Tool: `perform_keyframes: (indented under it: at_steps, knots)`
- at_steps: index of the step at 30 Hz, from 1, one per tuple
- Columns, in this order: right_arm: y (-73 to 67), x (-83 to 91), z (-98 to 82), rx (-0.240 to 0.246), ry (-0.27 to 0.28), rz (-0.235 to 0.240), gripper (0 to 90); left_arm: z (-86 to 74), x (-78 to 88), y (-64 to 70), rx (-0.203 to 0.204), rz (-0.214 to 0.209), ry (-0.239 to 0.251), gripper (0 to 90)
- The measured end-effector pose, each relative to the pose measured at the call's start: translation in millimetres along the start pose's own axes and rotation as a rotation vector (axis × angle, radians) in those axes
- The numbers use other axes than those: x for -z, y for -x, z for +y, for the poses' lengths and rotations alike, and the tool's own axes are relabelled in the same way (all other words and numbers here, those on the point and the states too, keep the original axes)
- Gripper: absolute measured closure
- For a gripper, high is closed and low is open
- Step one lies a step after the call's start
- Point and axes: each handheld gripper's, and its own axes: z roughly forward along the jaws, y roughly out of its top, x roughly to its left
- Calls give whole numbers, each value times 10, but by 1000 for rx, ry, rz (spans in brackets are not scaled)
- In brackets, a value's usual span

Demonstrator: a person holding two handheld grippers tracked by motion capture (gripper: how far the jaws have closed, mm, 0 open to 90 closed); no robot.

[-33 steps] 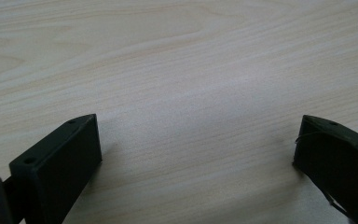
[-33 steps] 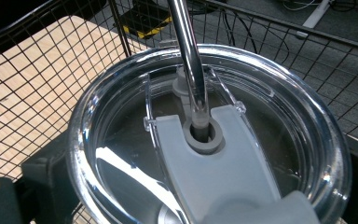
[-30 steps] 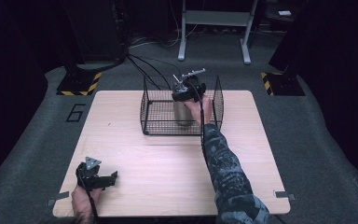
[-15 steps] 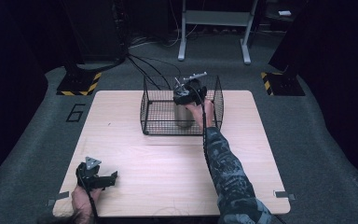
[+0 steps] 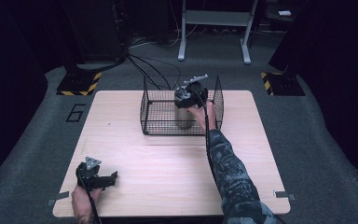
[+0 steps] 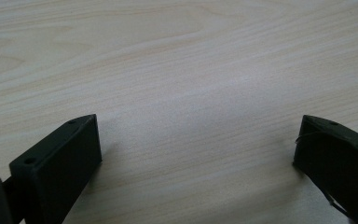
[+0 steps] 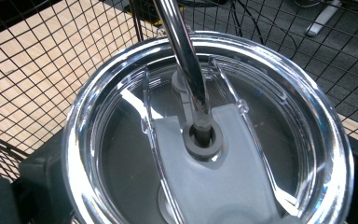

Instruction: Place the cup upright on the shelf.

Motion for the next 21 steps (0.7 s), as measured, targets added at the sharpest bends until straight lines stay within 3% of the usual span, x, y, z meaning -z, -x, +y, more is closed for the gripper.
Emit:
perform_keyframes:
  at_steps: [1,2,12,15,16,21]
  knots:
    - [-7,-1,-1,-18,4,-2,31,-2,-8,9,15,1,11,4]
    - [2,4,-3,-6,2,0,31,-2,-10,12,19,1,14,4]
    - [-26,-2,-3,-25,-3,-16,0,-1,-5,5,9,-1,6,4]
    - [7,8,-18,-26,4,3,0,-3,-15,17,27,2,20,4]
    - [1,23,-18,-47,4,8,0,-3,-15,17,27,2,20,4]
    - [0,110,0,-35,12,11,0,-3,-15,17,27,2,20,4]
